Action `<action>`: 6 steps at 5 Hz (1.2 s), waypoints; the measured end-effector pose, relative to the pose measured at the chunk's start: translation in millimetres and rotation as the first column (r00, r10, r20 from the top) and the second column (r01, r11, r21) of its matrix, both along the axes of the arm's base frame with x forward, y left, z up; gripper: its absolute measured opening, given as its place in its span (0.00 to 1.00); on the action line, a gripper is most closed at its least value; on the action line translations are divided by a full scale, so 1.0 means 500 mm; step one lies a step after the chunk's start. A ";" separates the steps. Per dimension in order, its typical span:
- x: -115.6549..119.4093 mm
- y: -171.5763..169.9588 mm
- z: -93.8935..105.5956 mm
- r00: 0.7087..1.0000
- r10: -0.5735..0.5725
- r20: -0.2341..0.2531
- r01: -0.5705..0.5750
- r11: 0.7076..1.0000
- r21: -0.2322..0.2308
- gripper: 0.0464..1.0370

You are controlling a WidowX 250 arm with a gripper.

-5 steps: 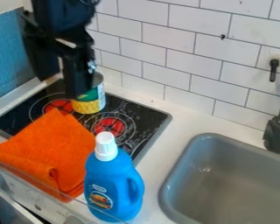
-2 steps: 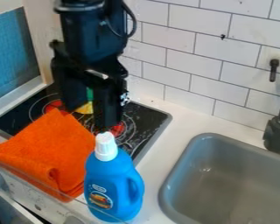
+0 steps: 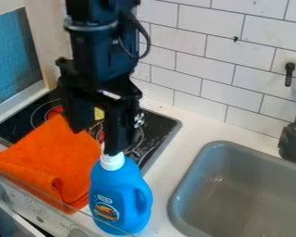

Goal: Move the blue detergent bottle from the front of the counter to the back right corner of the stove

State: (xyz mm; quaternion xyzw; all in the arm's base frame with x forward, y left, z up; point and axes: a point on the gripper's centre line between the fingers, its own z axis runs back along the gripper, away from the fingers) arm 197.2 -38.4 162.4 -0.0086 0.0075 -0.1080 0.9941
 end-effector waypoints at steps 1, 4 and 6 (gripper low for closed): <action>-0.001 0.006 -0.027 0.999 0.024 -0.032 -0.023 0.999 0.029 0.96; 0.011 -0.002 -0.063 0.998 0.044 -0.051 -0.041 0.998 0.049 0.92; 0.021 -0.007 -0.073 0.996 0.075 -0.050 -0.073 0.996 0.042 0.45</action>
